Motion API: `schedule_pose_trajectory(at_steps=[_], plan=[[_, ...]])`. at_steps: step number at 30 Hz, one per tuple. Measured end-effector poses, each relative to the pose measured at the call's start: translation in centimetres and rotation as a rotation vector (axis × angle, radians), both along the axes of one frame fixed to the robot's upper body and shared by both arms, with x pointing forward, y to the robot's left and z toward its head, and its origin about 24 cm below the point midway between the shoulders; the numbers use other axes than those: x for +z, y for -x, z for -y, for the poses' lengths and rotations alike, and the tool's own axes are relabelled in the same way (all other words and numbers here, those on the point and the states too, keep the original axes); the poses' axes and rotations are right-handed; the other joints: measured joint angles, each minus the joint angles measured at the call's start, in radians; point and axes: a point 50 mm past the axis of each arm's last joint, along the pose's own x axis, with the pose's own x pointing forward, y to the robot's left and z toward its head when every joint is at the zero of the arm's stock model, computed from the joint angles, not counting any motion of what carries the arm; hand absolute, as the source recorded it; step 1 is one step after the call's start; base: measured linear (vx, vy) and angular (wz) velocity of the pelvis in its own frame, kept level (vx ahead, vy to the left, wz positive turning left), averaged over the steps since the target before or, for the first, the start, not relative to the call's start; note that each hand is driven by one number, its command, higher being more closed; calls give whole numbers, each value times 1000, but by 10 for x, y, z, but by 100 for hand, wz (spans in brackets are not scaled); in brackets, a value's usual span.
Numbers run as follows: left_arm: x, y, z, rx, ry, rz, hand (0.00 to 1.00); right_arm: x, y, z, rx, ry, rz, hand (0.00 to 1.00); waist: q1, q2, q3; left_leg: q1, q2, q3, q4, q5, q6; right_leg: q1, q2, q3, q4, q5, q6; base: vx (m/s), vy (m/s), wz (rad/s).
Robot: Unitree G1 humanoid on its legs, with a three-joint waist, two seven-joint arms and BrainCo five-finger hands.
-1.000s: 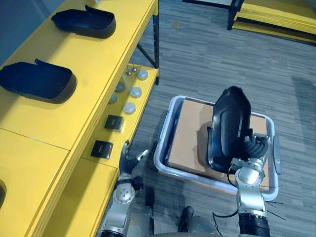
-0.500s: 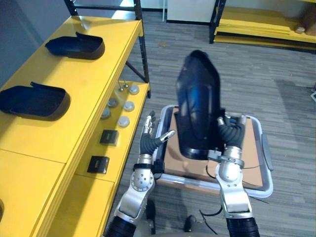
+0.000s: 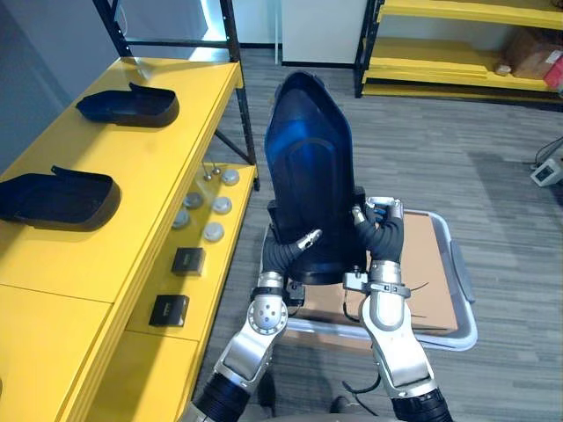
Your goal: Walk over and take plastic housings, then place them on the shelf
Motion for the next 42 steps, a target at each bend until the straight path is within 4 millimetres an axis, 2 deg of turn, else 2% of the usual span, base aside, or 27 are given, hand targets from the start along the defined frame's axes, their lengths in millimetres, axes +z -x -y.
schedule_pose_trajectory(at_steps=[5, 11, 12, 13, 14, 15, 16, 18, 19, 20, 21, 23, 25, 26, 28, 29, 30, 31, 32, 34, 36, 38, 42], plan=[[-1, -1, -7, 8, -22, 3, 100, 4, -3, 7, 125, 88, 28, 0, 0, -1, -18, 1, -2, -1, 0, 0, 0, 3, 0, 0, -4, 3, 1, 0, 0, 0], [9, -5, -21, 53, -3, 41, 100, 34, 3, 31, 138, 115, 164, 0, -3, -1, -19, 12, -1, -1, 0, 2, 2, 15, 1, -1, -5, 4, 0, 0, 0, 0], [11, -5, -25, 67, -2, 51, 100, 41, 5, 39, 111, 110, 199, 0, -4, -1, -19, 13, -1, -1, 0, 2, 2, 16, 1, -1, -5, 4, 0, 0, 0, 0], [12, -4, -34, 104, 1, 62, 100, 52, 8, 58, 34, 107, 259, 0, -8, -1, -19, 14, -1, -1, 0, 2, 2, 16, 1, 0, -4, 4, 0, 0, 0, 0], [12, -3, -38, 121, 6, 60, 100, 55, 9, 67, 0, 105, 277, 0, -11, -1, -19, 14, -1, -1, 0, 2, 2, 16, 0, 0, -4, 4, 0, 0, 0, 0], [9, -1, -48, 162, 14, 50, 100, 60, 12, 85, -82, 95, 302, 0, -19, -1, -19, 15, -1, -1, 0, 2, 2, 16, 0, 0, -4, 4, 0, 0, 0, 0], [8, 0, -53, 185, 16, 44, 100, 61, 14, 95, -124, 87, 310, 0, -24, -1, -19, 15, -1, -1, -1, 2, 2, 16, 0, 0, -4, 4, 0, 0, 0, 0], [0, 4, -70, 255, 16, 12, 100, 60, 26, 132, -308, 28, 329, 0, -28, -1, -19, 15, -1, 0, -1, 2, 2, 16, 1, 0, -6, 4, 0, 0, 0, 0], [-2, 6, -73, 272, 18, 4, 100, 57, 28, 143, -357, 6, 323, 0, -29, -1, -19, 15, -1, 0, -1, 2, 2, 16, 2, 0, -6, 4, 0, 0, 0, 0], [-6, 9, -81, 309, 27, -13, 100, 43, 36, 166, -472, -47, 275, 0, -29, -1, -19, 15, -1, 0, -1, 2, 2, 16, 2, 0, -7, 4, 0, 0, 0, 0], [-7, 11, -83, 323, 31, -18, 100, 35, 38, 175, -521, -63, 241, 0, -30, -1, -19, 15, -1, 0, -1, 1, 2, 16, 2, 0, -7, 4, 0, 0, 0, 0], [-8, 17, -91, 357, 37, -23, 100, 4, 48, 199, -654, -90, 103, 0, -31, -1, -19, 12, -1, 0, -1, 1, 2, 15, 2, 0, -9, 4, 0, 0, 0, 0], [-8, 25, -99, 386, 42, -19, 100, -49, 63, 224, -784, -131, -165, 0, -32, -1, -19, 9, 0, -1, -1, 1, 1, 13, 4, 0, -11, 4, 0, 0, 0, 0], [-8, 27, -101, 389, 42, -19, 100, -63, 67, 228, -801, -150, -232, 0, -32, 0, -19, 9, 0, -1, -1, 1, 1, 12, 4, 0, -11, 4, 0, 0, 0, 0], [-11, 31, -104, 388, 41, -24, 100, -120, 84, 236, -846, -225, -503, 0, -33, 2, -21, 4, 2, -1, -1, 1, 1, 9, 6, 0, -11, 4, 0, 0, 0, 0], [-12, 33, -105, 383, 41, -27, 100, -133, 89, 236, -846, -244, -567, 0, -33, 2, -21, 3, 3, -2, -1, 1, 1, 8, 7, 0, -11, 4, 0, 0, 0, 0], [-13, 35, -105, 377, 41, -33, 100, -153, 97, 234, -840, -270, -669, 0, -31, 4, -22, -1, 4, -2, -1, 1, 1, 4, 10, 1, -9, 3, -1, 0, 0, 0], [-17, 39, -105, 360, 35, -48, 100, -185, 116, 227, -820, -320, -834, 0, -26, 6, -23, -2, 6, 0, -1, 1, 1, 3, 14, 3, -8, 3, -1, 0, 0, 0], [-18, 40, -105, 353, 34, -54, 100, -198, 122, 221, -801, -342, -898, 0, -25, 6, -23, -2, 7, 0, -1, 1, 1, 7, 14, 3, -7, 2, -2, 0, 0, 0], [-23, 44, -103, 326, 37, -76, 100, -238, 148, 194, -719, -414, -1137, 0, -23, 7, -24, 3, 10, -3, -1, 1, 1, 14, 14, 0, -4, -1, -5, 0, 0, 5], [-25, 47, -104, 323, 41, -90, 100, -255, 159, 175, -658, -453, -1238, 0, -22, 12, -27, 5, 13, -4, -1, 1, 1, 15, 15, -2, 0, -4, -9, 0, 0, 0], [-30, 51, -105, 309, 27, -113, 100, -270, 168, 144, -544, -480, -1344, 0, -22, 17, -27, 25, 15, -5, -1, 1, 1, 32, 15, -3, 7, -10, -13, 0, 0, 0], [-34, 57, -99, 283, 50, -135, 100, -275, 161, 113, -374, -437, -1392, 0, -17, 25, -26, 45, 13, -27, -8, 1, 0, 58, 15, -26, 17, -23, -15, -57, -15, 18]])
